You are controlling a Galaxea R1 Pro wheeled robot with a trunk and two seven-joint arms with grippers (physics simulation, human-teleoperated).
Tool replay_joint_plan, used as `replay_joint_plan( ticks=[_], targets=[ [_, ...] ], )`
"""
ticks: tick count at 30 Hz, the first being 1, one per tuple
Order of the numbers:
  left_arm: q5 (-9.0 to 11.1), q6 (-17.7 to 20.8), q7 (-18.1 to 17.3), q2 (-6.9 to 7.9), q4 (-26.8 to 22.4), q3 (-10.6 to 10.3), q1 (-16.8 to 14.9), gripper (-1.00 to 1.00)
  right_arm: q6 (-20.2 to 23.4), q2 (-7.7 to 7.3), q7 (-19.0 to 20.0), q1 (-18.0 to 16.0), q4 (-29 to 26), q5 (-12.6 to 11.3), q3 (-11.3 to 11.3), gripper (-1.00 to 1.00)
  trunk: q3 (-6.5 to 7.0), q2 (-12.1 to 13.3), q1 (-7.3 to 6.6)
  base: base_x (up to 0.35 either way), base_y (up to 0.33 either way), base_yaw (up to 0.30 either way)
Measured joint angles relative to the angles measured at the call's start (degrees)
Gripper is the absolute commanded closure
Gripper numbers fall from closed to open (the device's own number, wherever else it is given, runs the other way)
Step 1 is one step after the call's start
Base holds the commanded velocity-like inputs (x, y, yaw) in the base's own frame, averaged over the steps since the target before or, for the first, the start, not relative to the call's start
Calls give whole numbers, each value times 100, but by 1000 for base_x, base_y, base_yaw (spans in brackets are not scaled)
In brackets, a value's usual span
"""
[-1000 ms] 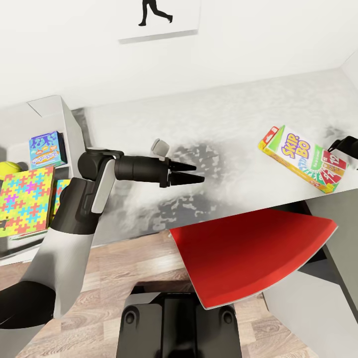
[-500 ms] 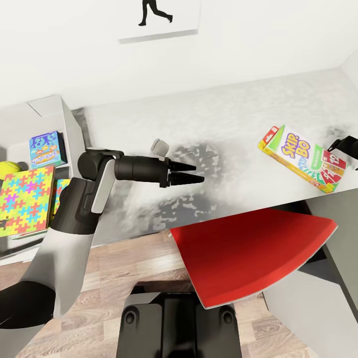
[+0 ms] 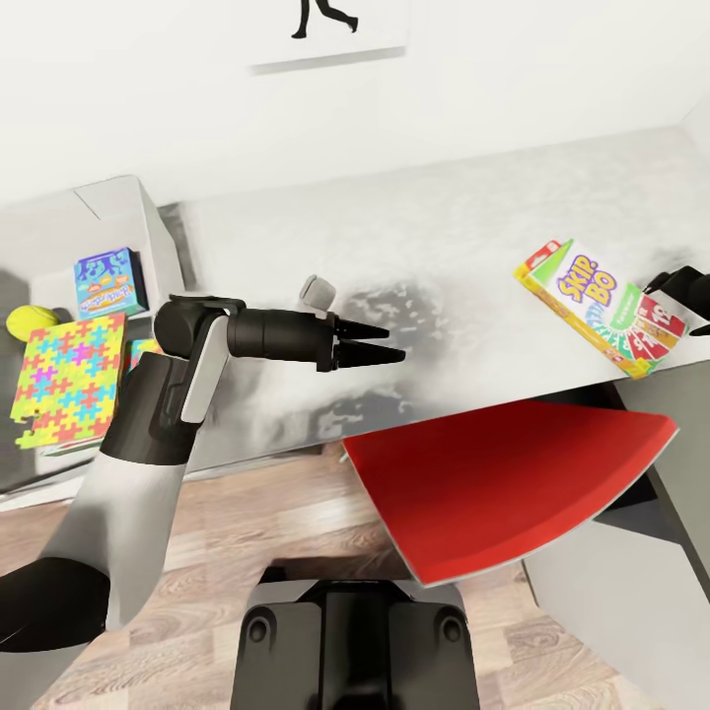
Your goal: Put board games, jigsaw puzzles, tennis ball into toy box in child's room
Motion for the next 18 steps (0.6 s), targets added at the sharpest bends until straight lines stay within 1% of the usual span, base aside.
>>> replay_joint_plan(
  ticks=[2, 8, 13, 18],
  targets=[
    [-2, 0, 0, 0, 0, 0, 0, -100, -1, 0, 1, 0, 1, -23, -1, -100, 0, 0, 0, -48, 166, 0],
    [4, 0, 0, 0, 0, 0, 0, -100, 0, 1, 1, 0, 1, -22, -2, -100, 0, 0, -1, -14, 81, 0],
    [1, 0, 0, 0, 0, 3, 0, -100, -1, 0, 0, 0, 1, -17, 1, -100, 0, 0, -1, -2, 185, 0],
    [9, 0, 0, 1, 0, 3, 0, -100, 0, 1, 1, 0, 1, -15, -3, -100, 0, 0, -1, -2, 54, 0]
  ],
)
